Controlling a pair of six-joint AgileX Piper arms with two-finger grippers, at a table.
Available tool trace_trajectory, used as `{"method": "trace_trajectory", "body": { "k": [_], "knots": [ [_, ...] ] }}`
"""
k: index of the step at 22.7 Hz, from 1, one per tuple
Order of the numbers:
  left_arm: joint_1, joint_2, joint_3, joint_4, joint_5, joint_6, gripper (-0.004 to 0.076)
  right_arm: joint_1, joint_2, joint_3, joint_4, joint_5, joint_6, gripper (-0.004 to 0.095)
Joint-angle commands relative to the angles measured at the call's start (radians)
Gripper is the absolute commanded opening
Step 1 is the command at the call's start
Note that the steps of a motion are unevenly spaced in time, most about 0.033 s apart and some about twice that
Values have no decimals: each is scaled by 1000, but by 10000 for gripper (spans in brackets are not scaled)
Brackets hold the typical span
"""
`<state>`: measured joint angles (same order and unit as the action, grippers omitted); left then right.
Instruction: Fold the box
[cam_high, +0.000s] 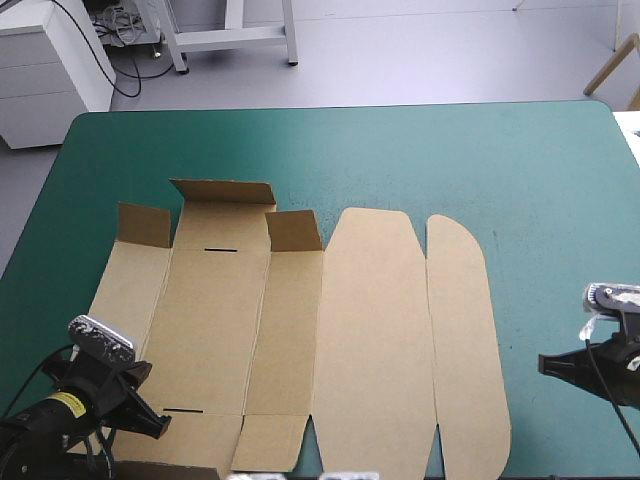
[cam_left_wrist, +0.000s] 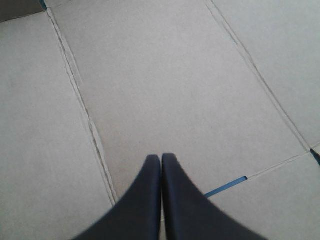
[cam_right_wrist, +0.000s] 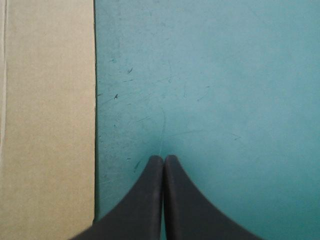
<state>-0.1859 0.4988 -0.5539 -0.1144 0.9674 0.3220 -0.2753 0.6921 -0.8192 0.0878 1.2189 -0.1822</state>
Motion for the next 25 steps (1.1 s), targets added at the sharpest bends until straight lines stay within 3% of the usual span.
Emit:
{"method": "trace_trajectory", "body": {
  "k": [1,10,19,25],
  "knots": [
    [-1,5,-35,-17,-39,-34,-10,-6,-42,47,32,-82,-3,-19],
    [-1,80,-119,-5,-26,-65,-10,-6,-60,141,60,-121,-27,-19],
    [10,338,-284,45,-100,-149,-10,-4,-60,141,89,-125,-65,-19],
    [302,482,-462,88,-108,-195,-10,-4,-60,141,106,-129,-68,-19]
  ]
}}
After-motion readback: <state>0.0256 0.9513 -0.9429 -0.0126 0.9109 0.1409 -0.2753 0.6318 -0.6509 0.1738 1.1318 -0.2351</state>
